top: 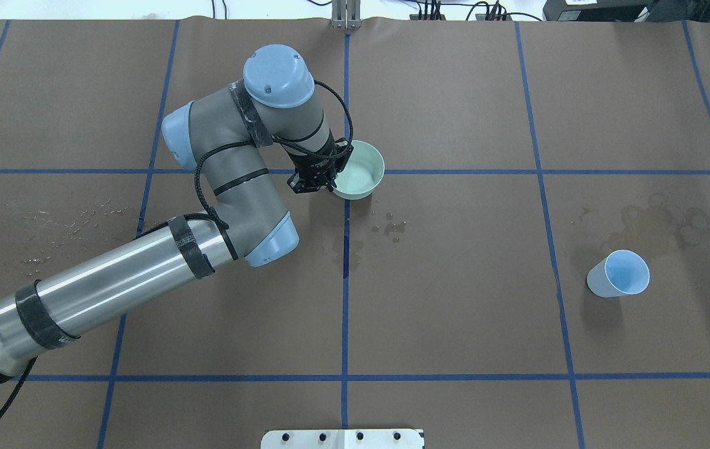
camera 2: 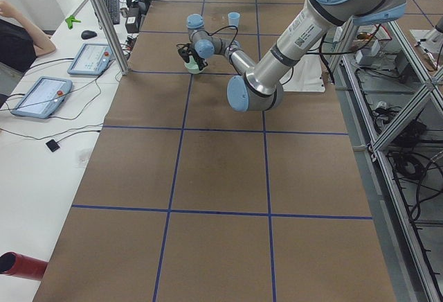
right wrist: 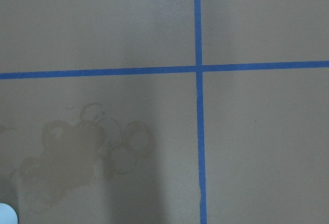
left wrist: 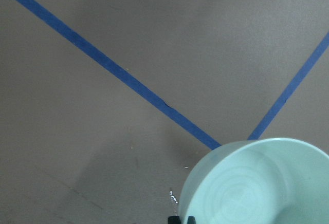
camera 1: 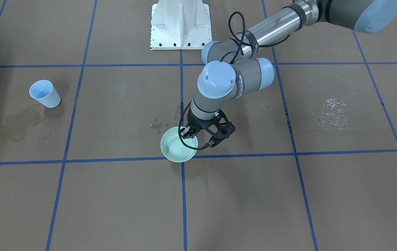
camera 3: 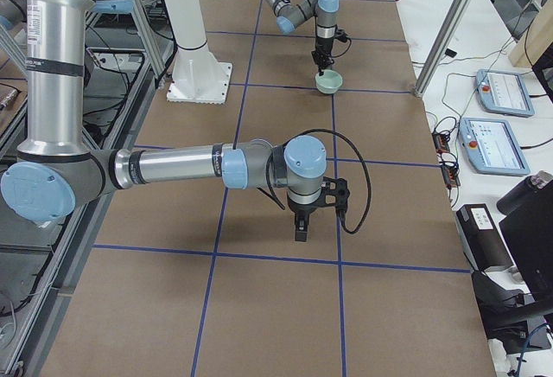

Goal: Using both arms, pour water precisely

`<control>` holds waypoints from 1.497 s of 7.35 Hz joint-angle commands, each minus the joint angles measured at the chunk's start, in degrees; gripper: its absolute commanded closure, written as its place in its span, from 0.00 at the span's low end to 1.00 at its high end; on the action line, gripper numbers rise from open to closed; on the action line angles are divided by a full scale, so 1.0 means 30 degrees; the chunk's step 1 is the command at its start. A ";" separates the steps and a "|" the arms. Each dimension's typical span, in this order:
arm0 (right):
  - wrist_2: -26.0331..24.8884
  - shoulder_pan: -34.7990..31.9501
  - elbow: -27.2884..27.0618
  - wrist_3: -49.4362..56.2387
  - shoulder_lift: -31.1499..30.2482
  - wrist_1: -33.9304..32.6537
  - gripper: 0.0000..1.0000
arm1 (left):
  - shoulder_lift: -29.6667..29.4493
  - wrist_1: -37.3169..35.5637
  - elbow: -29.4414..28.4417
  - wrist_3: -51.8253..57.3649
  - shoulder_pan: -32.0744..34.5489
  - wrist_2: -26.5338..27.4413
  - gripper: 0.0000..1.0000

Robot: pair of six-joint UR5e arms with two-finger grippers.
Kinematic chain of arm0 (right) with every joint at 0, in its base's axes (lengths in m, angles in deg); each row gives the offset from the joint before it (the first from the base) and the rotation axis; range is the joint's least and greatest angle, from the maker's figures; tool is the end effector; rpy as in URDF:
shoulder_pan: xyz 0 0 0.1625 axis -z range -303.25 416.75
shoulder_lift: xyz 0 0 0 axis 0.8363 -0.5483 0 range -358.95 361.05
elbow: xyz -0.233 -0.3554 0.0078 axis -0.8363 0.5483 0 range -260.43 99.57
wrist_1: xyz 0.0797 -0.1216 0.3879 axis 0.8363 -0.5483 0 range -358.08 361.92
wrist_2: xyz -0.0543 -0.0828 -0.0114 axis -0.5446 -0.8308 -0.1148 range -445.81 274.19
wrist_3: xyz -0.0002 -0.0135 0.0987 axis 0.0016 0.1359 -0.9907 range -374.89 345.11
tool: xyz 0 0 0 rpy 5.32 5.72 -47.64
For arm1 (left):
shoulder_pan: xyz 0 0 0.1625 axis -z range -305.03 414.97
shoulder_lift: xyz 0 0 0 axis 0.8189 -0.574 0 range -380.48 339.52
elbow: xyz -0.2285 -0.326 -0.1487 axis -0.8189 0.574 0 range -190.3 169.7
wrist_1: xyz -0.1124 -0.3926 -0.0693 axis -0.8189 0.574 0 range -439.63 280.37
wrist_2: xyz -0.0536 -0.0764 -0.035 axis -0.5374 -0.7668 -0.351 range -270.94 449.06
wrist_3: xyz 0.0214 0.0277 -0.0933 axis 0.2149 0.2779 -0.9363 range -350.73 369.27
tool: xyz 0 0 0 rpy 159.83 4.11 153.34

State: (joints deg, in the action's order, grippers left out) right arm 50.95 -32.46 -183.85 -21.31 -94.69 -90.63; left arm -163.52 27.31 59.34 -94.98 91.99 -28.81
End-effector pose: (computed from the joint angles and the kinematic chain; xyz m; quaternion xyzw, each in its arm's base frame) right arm 0.0545 -0.4523 0.5922 0.0161 -0.3982 0.0273 0.9167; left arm 0.5876 -0.5517 0.1874 -0.1339 0.4425 -0.2900 0.8380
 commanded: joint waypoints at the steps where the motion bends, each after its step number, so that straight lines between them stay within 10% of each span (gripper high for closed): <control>1: 0.0000 0.0000 -0.0009 0.0000 0.0011 0.0000 0.01 | 0.0102 0.0127 -0.0187 0.0151 -0.0151 0.0118 1.00; 3: 0.0000 0.0000 -0.0039 0.0000 0.0011 0.0029 0.01 | 0.0103 0.0040 -0.0129 0.0181 -0.0151 0.0089 0.90; 4: 0.0000 0.0000 -0.0097 0.0000 0.0011 0.0000 0.01 | 0.0422 0.0040 0.0103 0.0181 -0.0122 0.0147 0.01; 9: -0.1047 0.0029 -0.0942 -0.0872 0.1479 -0.0089 0.01 | 0.0718 -0.1658 0.4640 0.0621 0.1368 0.0323 0.00; 11: -0.3063 0.3988 -0.3884 -1.0063 0.1186 0.0087 0.01 | 0.0747 -0.1689 0.4968 0.0621 0.1635 0.0323 0.00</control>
State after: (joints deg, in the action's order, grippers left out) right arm 45.93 -27.96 -189.38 -35.64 -90.46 -90.75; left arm -161.33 22.47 73.34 -93.12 96.29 -27.85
